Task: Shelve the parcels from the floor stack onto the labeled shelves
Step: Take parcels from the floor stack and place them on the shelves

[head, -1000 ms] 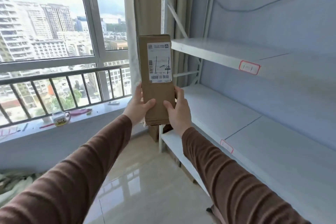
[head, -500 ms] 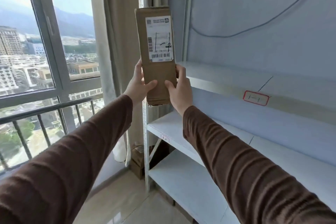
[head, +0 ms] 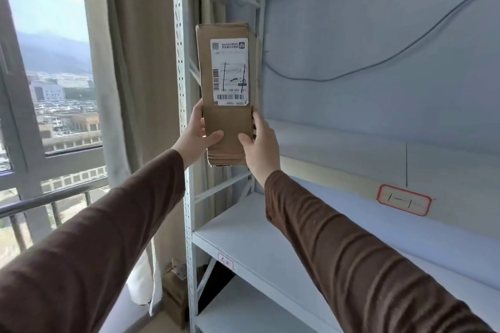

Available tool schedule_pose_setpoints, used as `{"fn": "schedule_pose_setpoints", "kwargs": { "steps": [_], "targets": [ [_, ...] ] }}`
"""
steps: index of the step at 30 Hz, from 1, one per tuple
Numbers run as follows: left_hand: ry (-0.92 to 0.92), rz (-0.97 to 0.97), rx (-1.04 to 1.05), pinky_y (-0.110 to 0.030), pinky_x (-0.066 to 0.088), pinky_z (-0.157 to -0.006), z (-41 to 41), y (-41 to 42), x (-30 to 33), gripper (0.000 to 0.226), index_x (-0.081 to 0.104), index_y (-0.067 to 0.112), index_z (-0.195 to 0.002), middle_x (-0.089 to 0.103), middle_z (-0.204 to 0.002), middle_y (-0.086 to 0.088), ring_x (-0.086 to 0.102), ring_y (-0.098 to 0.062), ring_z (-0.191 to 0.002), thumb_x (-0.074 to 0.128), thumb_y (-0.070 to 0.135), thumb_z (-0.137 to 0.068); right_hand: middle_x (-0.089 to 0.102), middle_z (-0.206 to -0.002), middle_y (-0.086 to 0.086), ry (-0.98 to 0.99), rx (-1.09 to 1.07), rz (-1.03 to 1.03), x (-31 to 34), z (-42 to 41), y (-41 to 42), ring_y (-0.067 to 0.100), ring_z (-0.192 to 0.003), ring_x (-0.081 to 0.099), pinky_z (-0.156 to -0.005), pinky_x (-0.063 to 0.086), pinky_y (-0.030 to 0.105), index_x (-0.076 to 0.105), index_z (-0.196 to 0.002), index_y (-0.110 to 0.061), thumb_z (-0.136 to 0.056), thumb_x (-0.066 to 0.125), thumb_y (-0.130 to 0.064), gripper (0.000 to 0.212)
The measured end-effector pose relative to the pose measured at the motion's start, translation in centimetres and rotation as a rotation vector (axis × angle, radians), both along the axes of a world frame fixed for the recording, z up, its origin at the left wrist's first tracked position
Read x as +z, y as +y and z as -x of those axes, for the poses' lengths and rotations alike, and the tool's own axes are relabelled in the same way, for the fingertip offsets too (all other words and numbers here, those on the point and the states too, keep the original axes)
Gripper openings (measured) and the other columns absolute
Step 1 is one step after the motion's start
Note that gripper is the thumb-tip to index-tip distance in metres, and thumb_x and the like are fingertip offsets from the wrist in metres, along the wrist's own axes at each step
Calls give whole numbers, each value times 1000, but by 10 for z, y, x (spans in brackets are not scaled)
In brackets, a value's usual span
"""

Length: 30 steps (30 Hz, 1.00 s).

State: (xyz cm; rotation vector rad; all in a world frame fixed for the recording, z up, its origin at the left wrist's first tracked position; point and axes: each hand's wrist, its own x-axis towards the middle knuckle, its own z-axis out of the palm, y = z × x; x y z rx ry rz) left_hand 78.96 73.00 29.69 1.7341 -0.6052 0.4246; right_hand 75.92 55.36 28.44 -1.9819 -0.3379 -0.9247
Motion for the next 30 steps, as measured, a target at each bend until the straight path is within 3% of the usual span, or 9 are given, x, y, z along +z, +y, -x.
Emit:
{"fn": "schedule_pose_setpoints", "kwargs": {
  "steps": [3, 6, 10, 13, 16, 23, 30],
  "targets": [
    [39, 9, -34, -48, 56, -99, -34, 0, 0, 78, 24, 31, -154, 61, -136, -10, 65, -24, -120, 65, 0, -95, 54, -141, 6, -25, -26, 21, 1, -24, -5, 27, -128, 50, -108, 44, 44, 39, -151, -17, -94, 68, -14, 64],
    [57, 8, -58, -48, 57, -96, -67, -2, 4, 78, 27, 34, -152, 64, -130, -10, 69, -25, -113, 67, 1, -95, 56, -138, 5, -13, -50, 37, 5, -50, -7, 27, -123, 53, -105, 46, 46, 41, -148, -20, -92, 70, -15, 64],
    [78, -8, -108, -25, 59, -77, -106, -10, 14, 76, 25, 26, -155, 65, -115, -9, 70, -19, -98, 63, -2, -96, 57, -140, 7, 28, -105, 34, 12, -85, -12, 28, -124, 55, -106, 44, 48, 39, -149, -23, -91, 72, -19, 67],
    [117, -14, -169, -25, 58, -78, -136, -12, 17, 77, 23, 24, -155, 68, -118, -12, 71, -15, -98, 64, -2, -96, 52, -145, 7, 56, -142, 65, 13, -105, -16, 27, -130, 50, -110, 41, 47, 36, -152, -26, -92, 72, -23, 70],
    [148, -32, -185, -25, 59, -75, -160, -14, 15, 62, 32, 20, -145, 67, -114, -12, 69, -20, -99, 63, -2, -96, 44, -153, 5, 56, -158, 89, 11, -120, -18, 24, -138, 43, -114, 38, 45, 34, -153, -25, -93, 71, -21, 72],
    [194, -34, -248, -41, 60, -91, -189, -22, 13, 68, 30, 24, -150, 65, -127, -20, 67, -32, -115, 65, 1, -96, 43, -150, 4, 51, -220, 101, 6, -140, -23, 24, -136, 41, -114, 38, 44, 34, -151, -23, -91, 73, -19, 72],
    [222, -10, -290, -41, 58, -95, -198, -28, 12, 71, 33, 25, -150, 65, -129, -11, 67, -29, -117, 71, 8, -93, 42, -150, 4, 52, -228, 106, 3, -147, -28, 23, -137, 41, -115, 38, 44, 33, -151, -21, -91, 72, -18, 72]
  ]
}}
